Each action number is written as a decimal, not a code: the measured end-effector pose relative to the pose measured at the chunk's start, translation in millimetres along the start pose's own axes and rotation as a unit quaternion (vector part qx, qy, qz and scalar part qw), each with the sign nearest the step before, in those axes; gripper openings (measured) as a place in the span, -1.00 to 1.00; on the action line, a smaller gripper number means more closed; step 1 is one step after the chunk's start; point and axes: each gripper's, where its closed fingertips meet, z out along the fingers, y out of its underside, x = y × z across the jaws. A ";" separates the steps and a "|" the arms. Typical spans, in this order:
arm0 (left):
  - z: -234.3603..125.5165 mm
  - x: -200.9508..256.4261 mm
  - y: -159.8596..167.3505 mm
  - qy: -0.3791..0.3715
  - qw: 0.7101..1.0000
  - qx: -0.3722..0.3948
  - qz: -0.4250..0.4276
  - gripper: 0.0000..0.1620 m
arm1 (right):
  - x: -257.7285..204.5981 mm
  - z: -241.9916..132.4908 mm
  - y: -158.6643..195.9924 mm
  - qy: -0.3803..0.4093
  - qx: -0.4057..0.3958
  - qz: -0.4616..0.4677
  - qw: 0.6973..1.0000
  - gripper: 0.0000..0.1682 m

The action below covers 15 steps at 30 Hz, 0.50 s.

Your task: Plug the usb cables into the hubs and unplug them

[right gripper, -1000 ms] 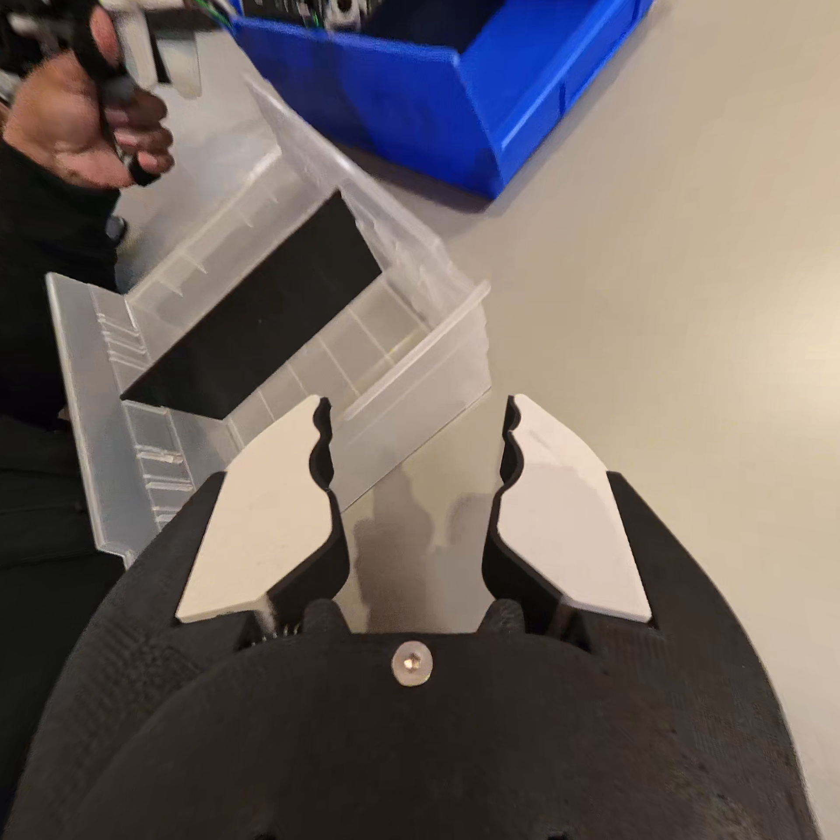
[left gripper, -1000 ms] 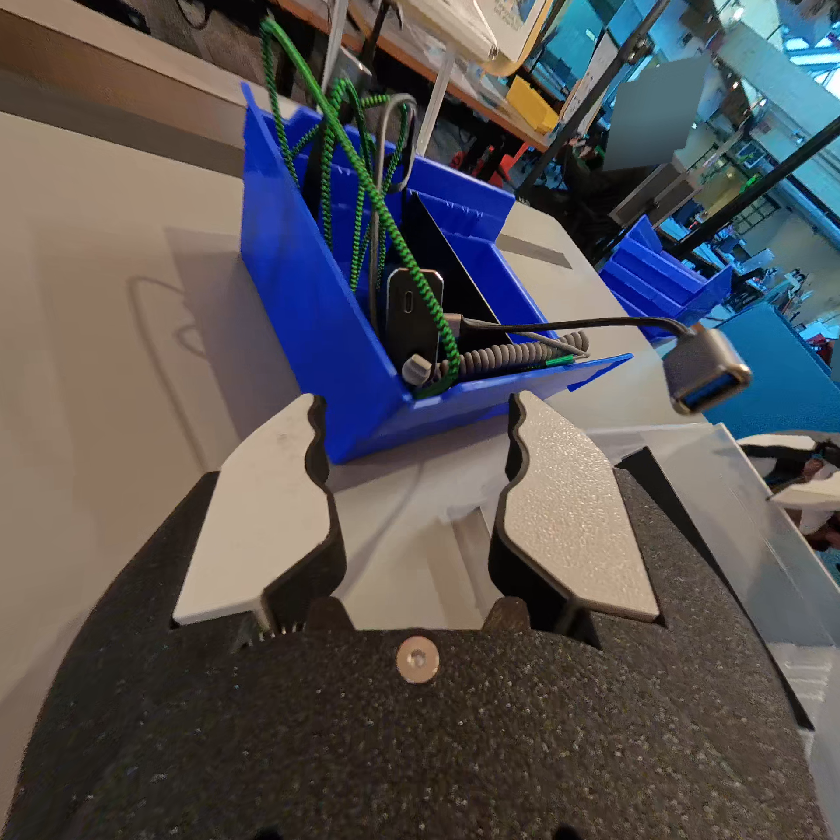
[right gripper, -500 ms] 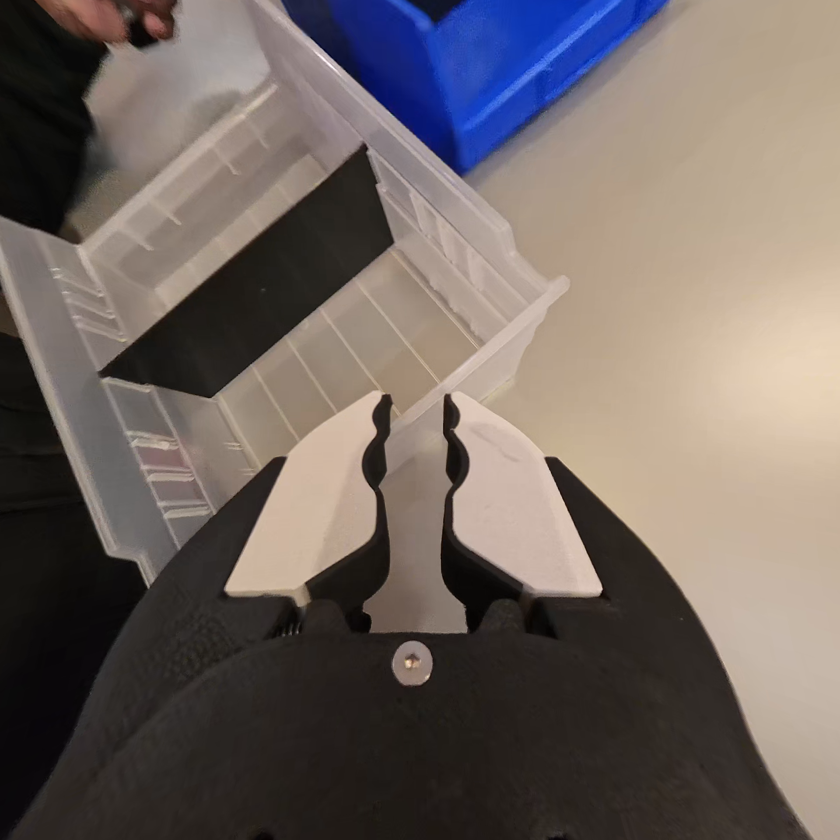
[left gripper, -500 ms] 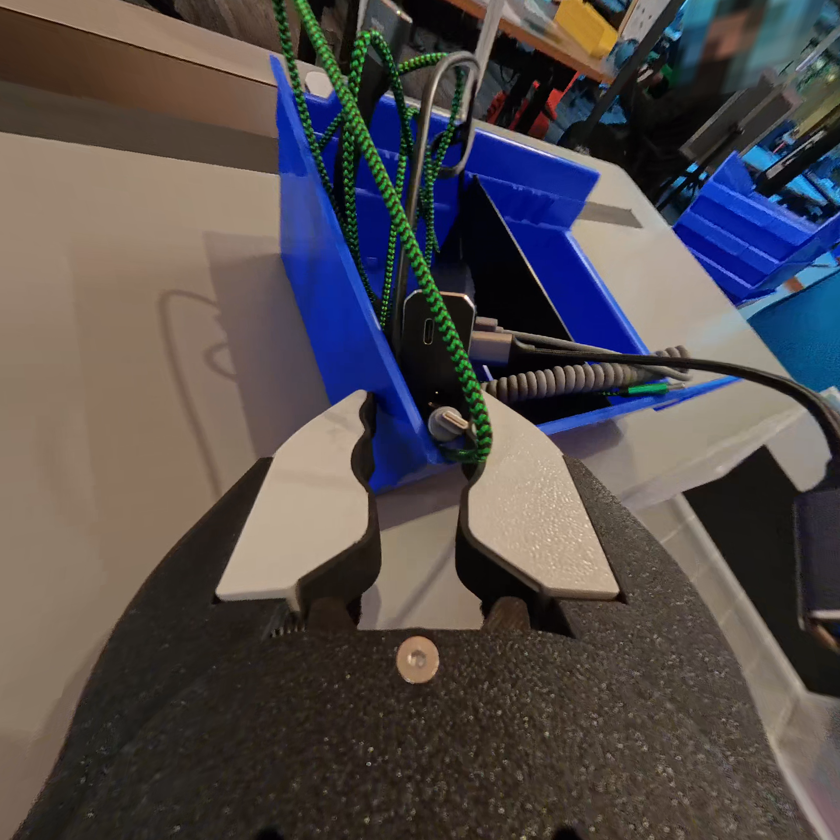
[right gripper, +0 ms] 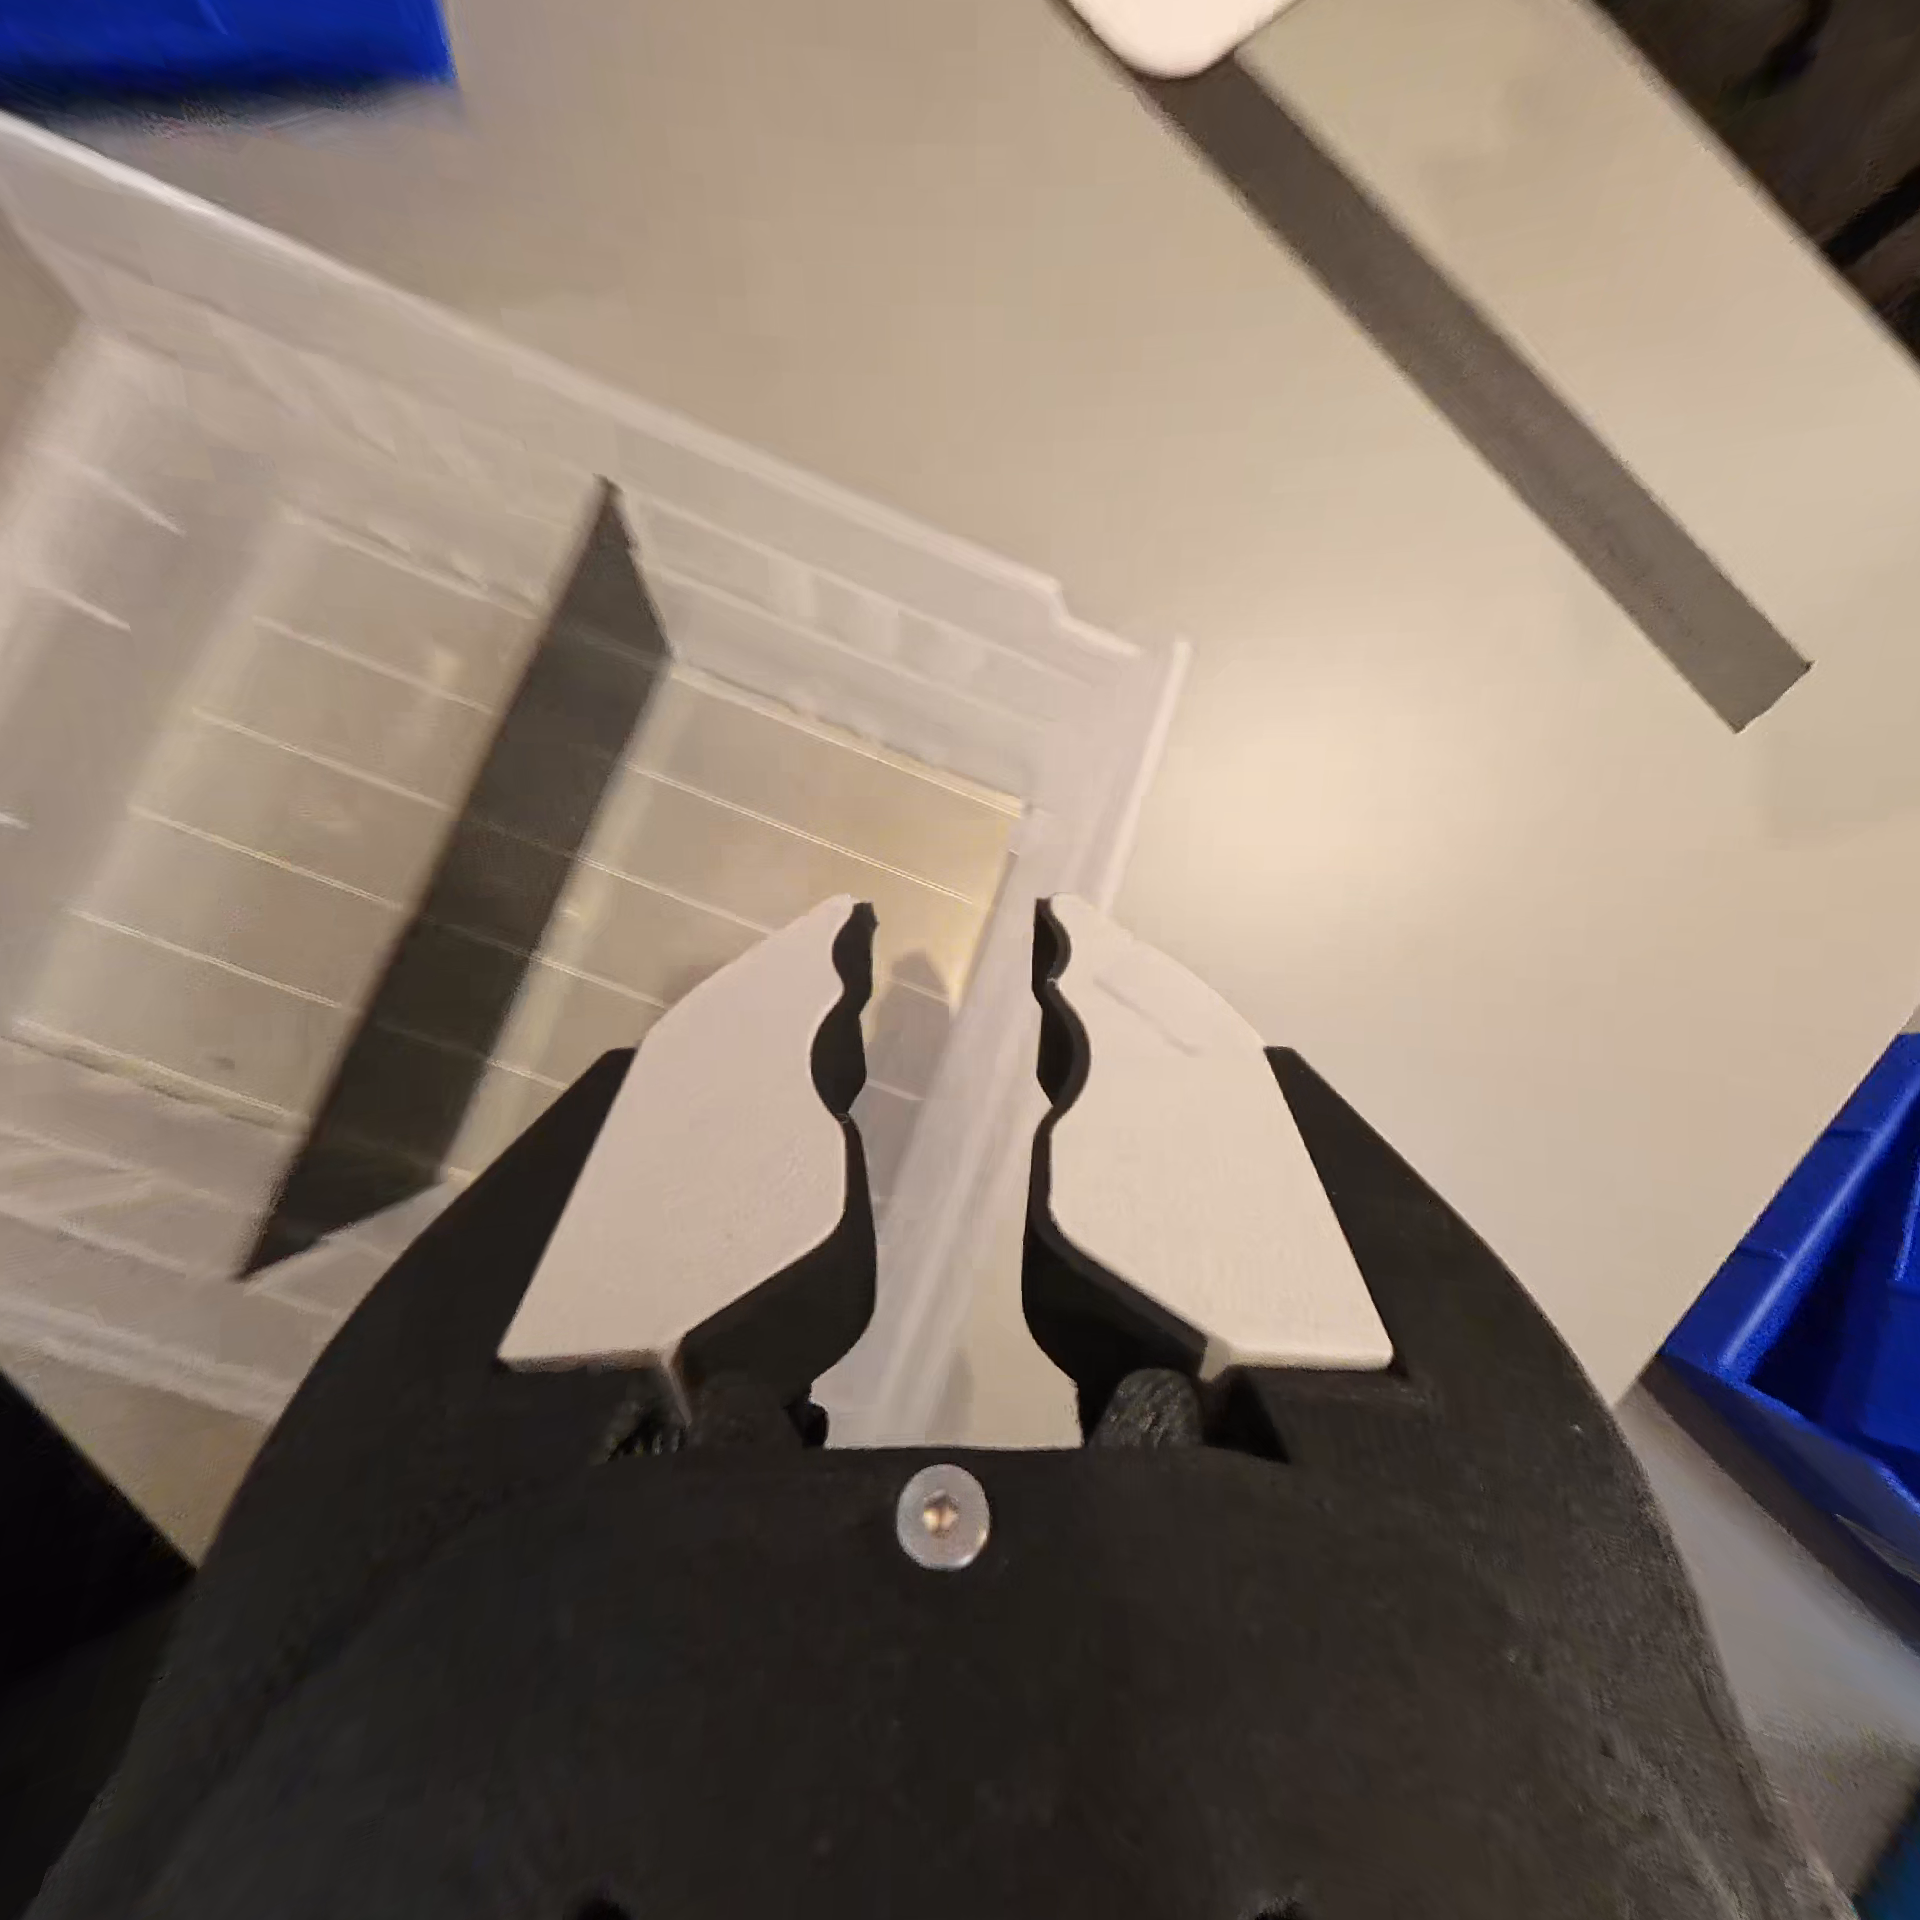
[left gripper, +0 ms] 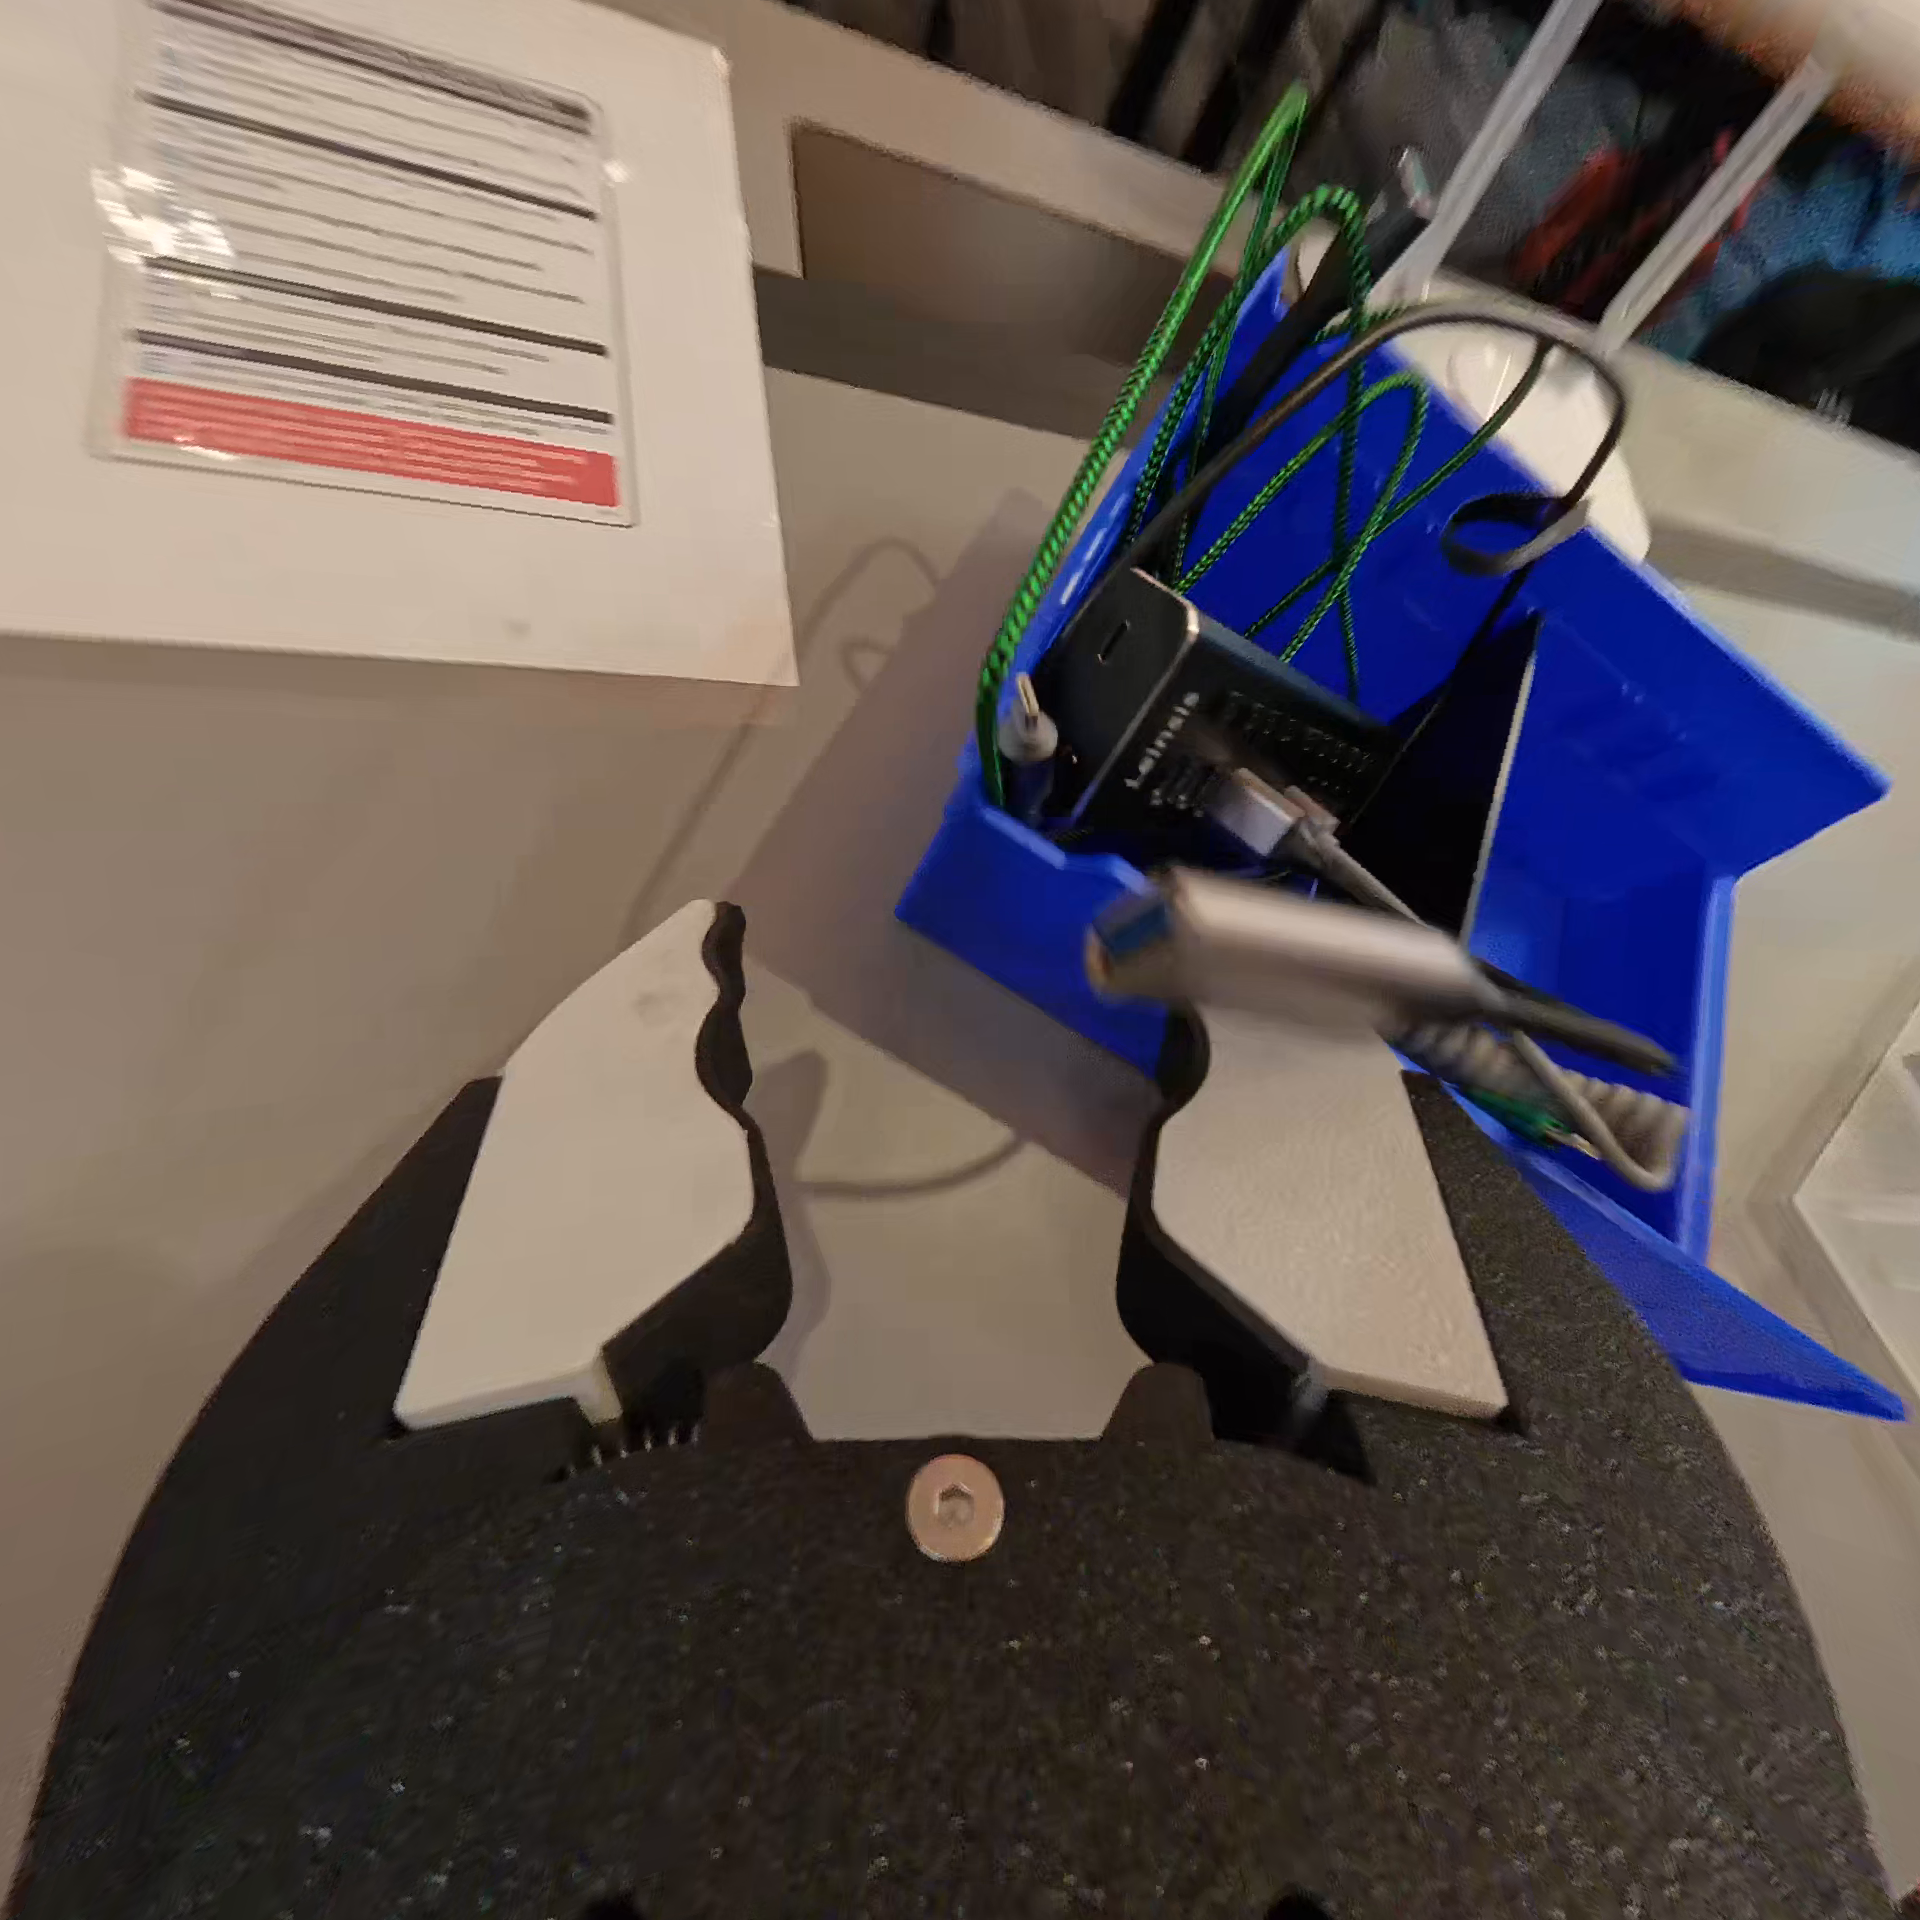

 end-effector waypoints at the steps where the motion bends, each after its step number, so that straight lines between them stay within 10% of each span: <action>1: -16.0 1.0 1.2 -0.006 0.999 0.032 -0.011 -0.04 | -8.2 -10.5 -2.0 0.002 0.021 0.001 1.000 -0.64; 7: -68.4 120.3 57.1 0.065 0.975 0.107 0.185 -0.08 | -92.0 -35.0 24.6 -0.051 0.078 0.021 0.995 -0.60; 15: -19.3 228.2 137.8 0.201 0.822 -0.029 0.532 -0.12 | -198.7 -25.0 7.2 -0.185 0.140 -0.085 0.969 -0.52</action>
